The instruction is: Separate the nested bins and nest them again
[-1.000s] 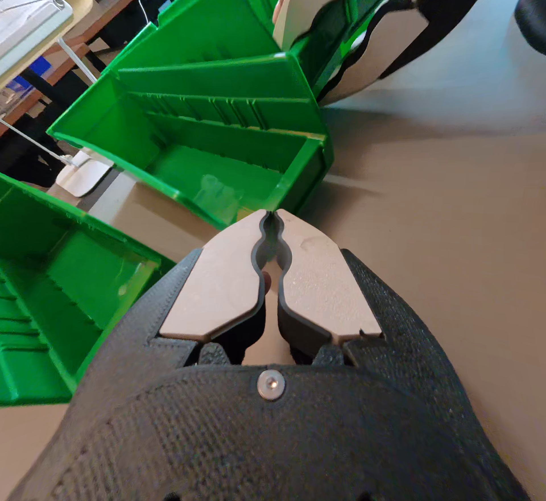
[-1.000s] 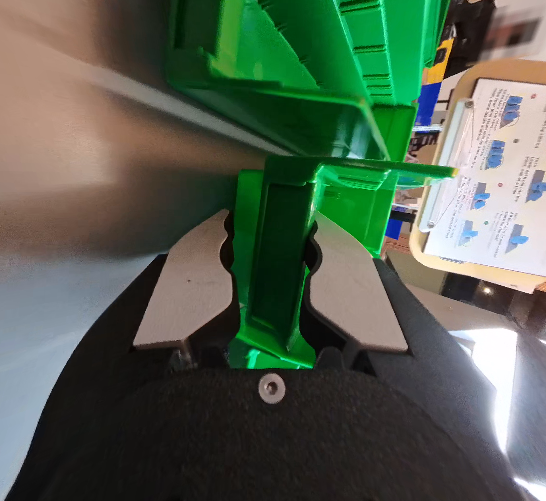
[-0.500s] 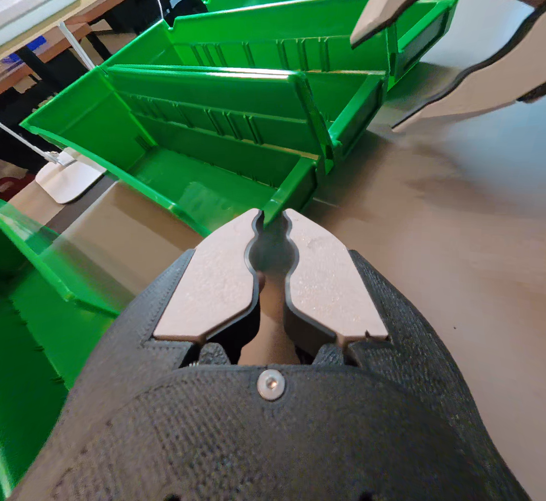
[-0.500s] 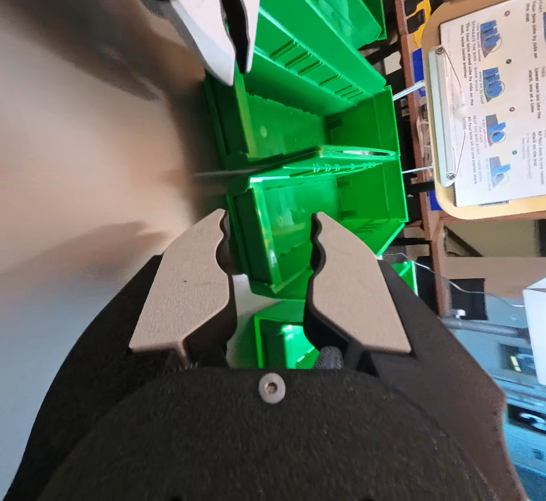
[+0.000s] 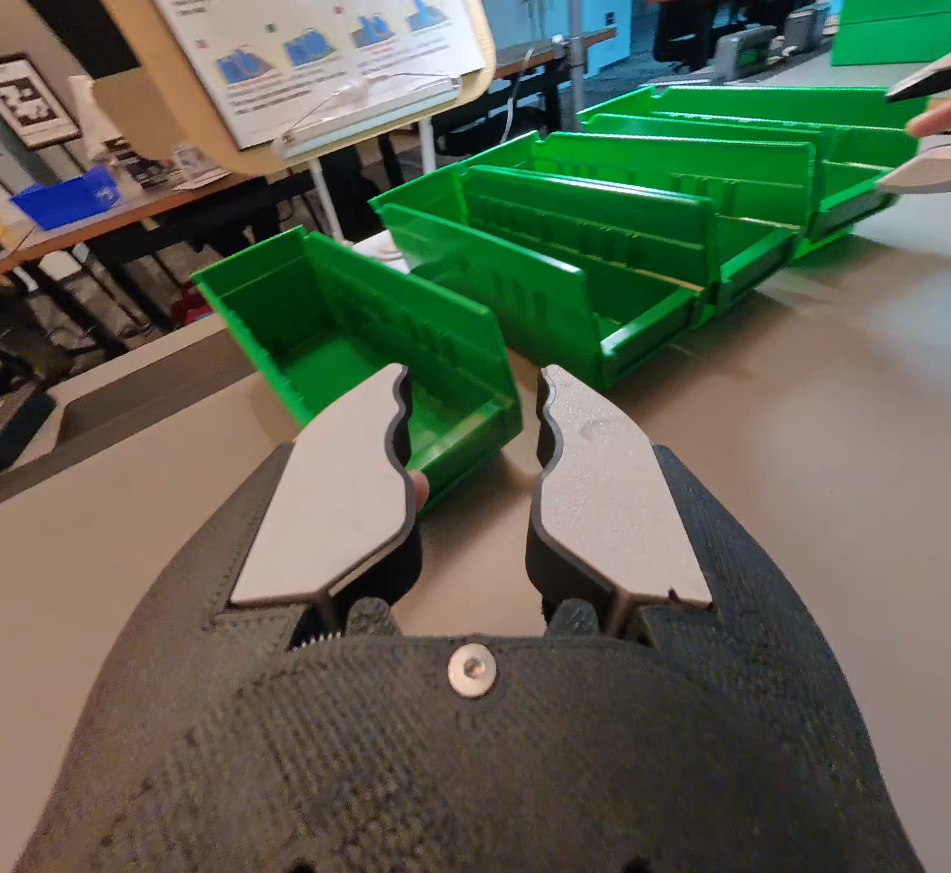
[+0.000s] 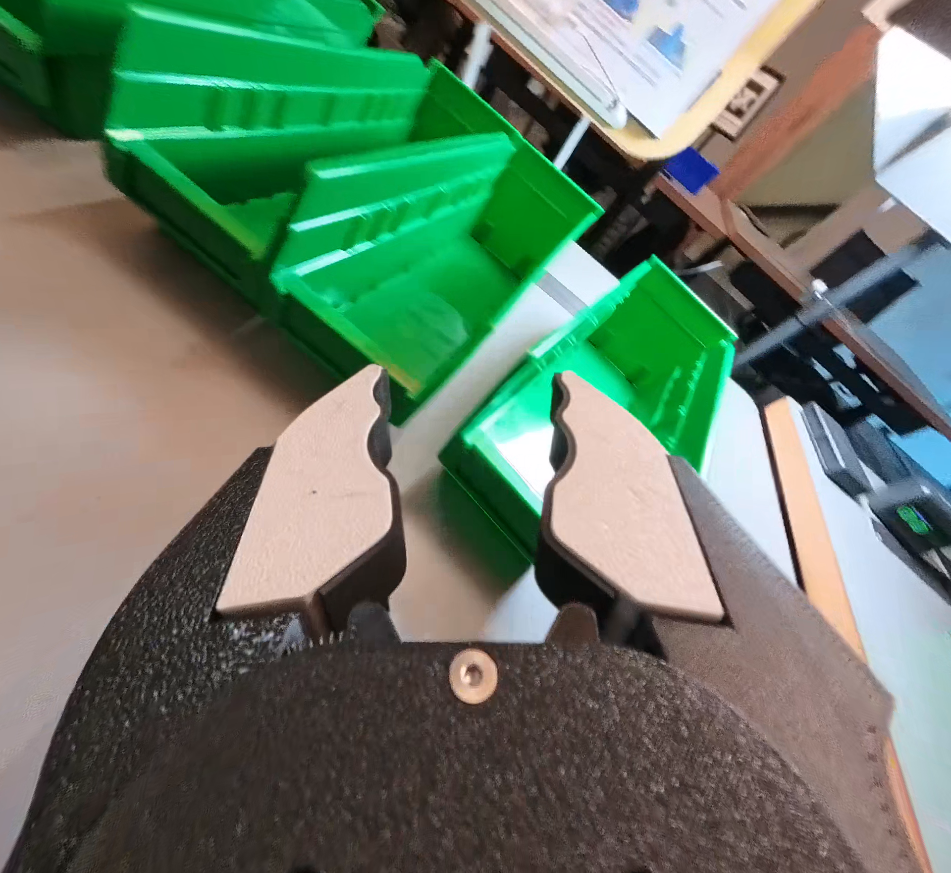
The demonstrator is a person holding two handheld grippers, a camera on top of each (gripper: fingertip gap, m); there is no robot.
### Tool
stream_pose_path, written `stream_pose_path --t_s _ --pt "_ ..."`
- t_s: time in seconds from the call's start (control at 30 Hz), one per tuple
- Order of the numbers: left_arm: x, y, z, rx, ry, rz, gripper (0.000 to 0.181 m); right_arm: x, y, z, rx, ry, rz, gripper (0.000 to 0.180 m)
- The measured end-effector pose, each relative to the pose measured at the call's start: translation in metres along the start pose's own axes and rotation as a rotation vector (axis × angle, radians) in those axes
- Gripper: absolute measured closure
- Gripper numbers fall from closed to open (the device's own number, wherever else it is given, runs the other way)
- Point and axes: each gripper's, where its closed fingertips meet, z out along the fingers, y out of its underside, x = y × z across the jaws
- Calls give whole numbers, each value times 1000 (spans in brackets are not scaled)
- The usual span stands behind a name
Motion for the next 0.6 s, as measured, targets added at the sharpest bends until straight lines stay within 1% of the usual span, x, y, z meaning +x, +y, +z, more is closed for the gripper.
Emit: stream_pose_path --t_s 0.07,0.13,0.23,0.3,0.37,0.43,0.6 --pt "-16 10 -8 -18 -37 -38 133 14 17 1 -50 44 -7 118" --pt "-32 20 -13 -39 -73 -83 130 24 29 4 -59 82 -20 117" --pt "-47 23 -21 -21 -98 -181 127 26 36 10 -27 92 -13 115" --pt "-53 25 -23 -14 -116 -199 126 25 34 9 -11 83 13 112" --pt "-53 27 -22 -18 -119 -195 126 24 29 6 22 75 54 113" --pt "-49 29 -18 -26 -110 -180 125 19 32 7 11 63 52 113" --pt "-31 38 -8 -78 -82 -43 126 3 42 15 -44 3 -15 113"
